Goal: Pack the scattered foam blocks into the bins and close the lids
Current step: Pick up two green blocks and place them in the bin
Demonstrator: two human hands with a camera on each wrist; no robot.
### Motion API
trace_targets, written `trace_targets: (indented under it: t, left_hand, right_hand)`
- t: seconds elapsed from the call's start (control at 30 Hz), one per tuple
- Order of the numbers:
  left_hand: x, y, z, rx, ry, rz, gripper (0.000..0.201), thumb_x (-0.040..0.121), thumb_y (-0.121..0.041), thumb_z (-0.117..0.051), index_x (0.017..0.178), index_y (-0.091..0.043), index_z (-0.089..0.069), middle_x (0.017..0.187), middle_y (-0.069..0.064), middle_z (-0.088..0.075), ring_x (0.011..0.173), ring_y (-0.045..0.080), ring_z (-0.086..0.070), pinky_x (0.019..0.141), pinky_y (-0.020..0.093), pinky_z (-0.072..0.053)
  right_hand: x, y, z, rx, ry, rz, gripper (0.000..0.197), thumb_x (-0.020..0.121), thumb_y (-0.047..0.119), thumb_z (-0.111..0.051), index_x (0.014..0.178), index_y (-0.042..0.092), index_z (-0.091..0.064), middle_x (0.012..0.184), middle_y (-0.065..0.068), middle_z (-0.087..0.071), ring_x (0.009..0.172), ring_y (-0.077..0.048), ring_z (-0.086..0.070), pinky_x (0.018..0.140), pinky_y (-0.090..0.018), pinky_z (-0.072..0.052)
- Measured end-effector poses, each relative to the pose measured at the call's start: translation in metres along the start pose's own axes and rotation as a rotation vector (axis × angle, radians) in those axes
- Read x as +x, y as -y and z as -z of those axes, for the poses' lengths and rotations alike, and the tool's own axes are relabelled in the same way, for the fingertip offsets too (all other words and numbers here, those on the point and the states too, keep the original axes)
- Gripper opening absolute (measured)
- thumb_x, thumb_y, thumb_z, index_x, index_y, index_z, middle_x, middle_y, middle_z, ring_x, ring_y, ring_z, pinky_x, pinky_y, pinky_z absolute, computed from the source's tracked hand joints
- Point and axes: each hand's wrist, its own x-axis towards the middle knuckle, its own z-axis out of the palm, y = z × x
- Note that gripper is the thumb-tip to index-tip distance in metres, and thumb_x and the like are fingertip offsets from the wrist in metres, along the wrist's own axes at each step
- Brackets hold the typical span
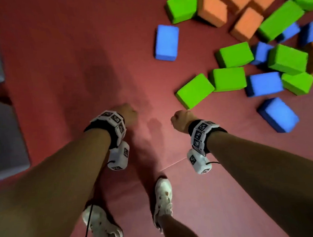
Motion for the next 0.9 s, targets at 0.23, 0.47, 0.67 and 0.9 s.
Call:
trace_targets:
  t: [0.23,0.47,0.67,0.9]
  left_hand:
    - [0.073,-0.195,-0.002,0.339,-0.041,-0.225,0.026,0.092,-0.021,-0.055,0.108,-0.007,-0.07,0.115,0.016,-0.068,0.108,0.033,-0.062,0.09,0.035,-0.048]
    - [0.176,-0.28,0.032,0.487,0.034,-0.262,0.026,0.085,-0.032,-0.058,0.083,-0.009,-0.068,0.097,0.013,-0.072,0.091,0.033,-0.067,0.081,0.037,-0.055]
    - [0.258,-0.331,0.055,0.404,0.053,-0.266,0.037,0.086,-0.033,-0.062,0.101,0.0,-0.067,0.107,0.024,-0.068,0.1,0.036,-0.065,0.086,0.04,-0.053]
    - [0.347,-0.312,-0.026,0.483,0.172,-0.056,0.084,0.082,-0.056,-0.066,0.141,-0.003,-0.04,0.144,0.02,-0.045,0.131,0.035,-0.045,0.107,0.038,-0.039]
  right_hand:
    - [0.024,-0.178,0.089,0.055,-0.084,-0.248,0.047,0.096,0.04,-0.043,0.125,0.005,-0.057,0.129,-0.022,-0.059,0.116,-0.038,-0.059,0.092,-0.039,-0.049]
    - [0.069,-0.212,0.173,0.026,-0.043,-0.268,0.047,0.089,0.038,-0.057,0.131,0.018,-0.053,0.132,-0.01,-0.053,0.118,-0.034,-0.057,0.092,-0.042,-0.051]
    - [0.138,-0.228,0.213,-0.04,-0.035,-0.261,0.048,0.087,0.024,-0.063,0.131,0.015,-0.047,0.126,-0.011,-0.048,0.118,-0.037,-0.052,0.087,-0.045,-0.048]
    - [0.258,-0.252,0.169,-0.136,-0.007,-0.12,0.051,0.087,0.016,-0.058,0.134,0.017,-0.039,0.13,-0.012,-0.04,0.12,-0.035,-0.043,0.078,-0.042,-0.043]
